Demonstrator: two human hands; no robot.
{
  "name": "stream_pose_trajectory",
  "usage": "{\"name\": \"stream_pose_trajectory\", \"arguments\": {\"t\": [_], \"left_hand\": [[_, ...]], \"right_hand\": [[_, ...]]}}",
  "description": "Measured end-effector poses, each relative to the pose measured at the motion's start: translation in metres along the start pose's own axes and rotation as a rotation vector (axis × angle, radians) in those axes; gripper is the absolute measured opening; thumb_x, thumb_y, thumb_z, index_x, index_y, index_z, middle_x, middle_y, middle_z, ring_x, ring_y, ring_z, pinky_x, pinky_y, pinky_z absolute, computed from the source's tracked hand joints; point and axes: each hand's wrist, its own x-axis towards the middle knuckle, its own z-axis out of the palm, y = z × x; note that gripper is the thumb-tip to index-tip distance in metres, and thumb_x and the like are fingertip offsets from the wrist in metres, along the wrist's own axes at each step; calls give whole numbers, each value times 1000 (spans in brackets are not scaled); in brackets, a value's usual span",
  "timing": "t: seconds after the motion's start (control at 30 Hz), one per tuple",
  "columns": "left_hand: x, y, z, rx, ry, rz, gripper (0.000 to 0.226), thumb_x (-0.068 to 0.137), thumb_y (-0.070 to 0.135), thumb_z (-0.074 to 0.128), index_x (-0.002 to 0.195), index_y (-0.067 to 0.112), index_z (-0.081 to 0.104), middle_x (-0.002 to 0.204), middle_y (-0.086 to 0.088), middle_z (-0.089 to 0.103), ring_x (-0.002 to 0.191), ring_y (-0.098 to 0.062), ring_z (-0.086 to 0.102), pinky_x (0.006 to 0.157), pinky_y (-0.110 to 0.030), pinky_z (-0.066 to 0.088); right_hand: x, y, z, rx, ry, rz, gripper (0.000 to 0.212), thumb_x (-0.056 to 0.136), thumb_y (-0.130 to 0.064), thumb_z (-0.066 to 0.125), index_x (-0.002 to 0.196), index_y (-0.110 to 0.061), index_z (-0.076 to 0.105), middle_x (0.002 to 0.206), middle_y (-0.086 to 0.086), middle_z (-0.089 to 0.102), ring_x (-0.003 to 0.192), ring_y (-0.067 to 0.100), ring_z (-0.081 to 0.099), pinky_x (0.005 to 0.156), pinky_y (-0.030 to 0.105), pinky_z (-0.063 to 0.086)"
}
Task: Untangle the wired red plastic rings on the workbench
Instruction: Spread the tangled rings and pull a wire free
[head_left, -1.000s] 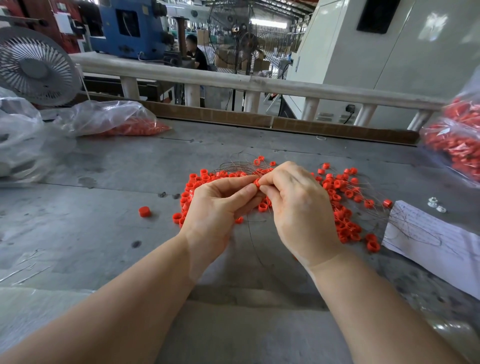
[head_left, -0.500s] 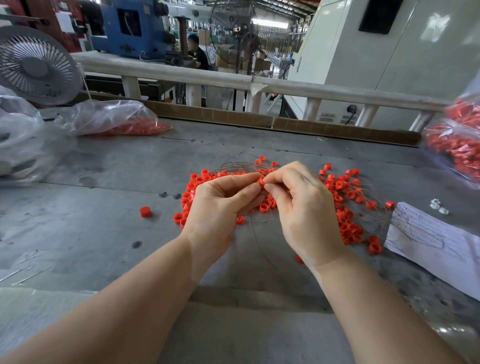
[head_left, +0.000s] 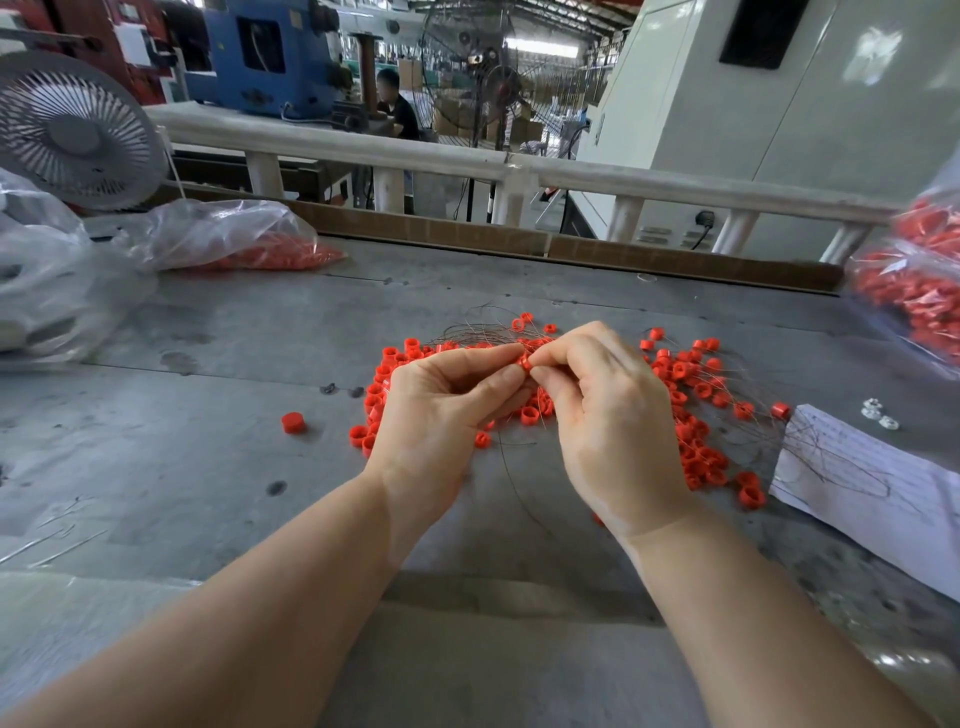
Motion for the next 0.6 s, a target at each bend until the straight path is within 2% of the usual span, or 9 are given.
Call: {"name": "stream_pose_trajectory", "arguments": {"t": [0.27, 0.6], "left_hand": [[2, 0, -2, -63, 10, -73, 18, 62, 11, 68, 78, 13, 77, 81, -7, 74, 78, -15, 71, 68, -18, 54], [1, 3, 1, -188, 10, -158, 25, 66, 6, 62, 89, 1, 69, 80, -8, 74, 75, -12, 71, 66, -15, 54]], "right_hand": [[1, -3, 1, -47, -37, -2, 6, 83, 0, 61, 79, 1, 65, 78, 11, 62, 74, 28, 61, 70, 31, 44], [1, -1, -1, 116, -68, 54, 9, 84, 0, 58, 84, -1, 67, 83, 9, 63, 80, 25, 61, 74, 36, 49]]}}
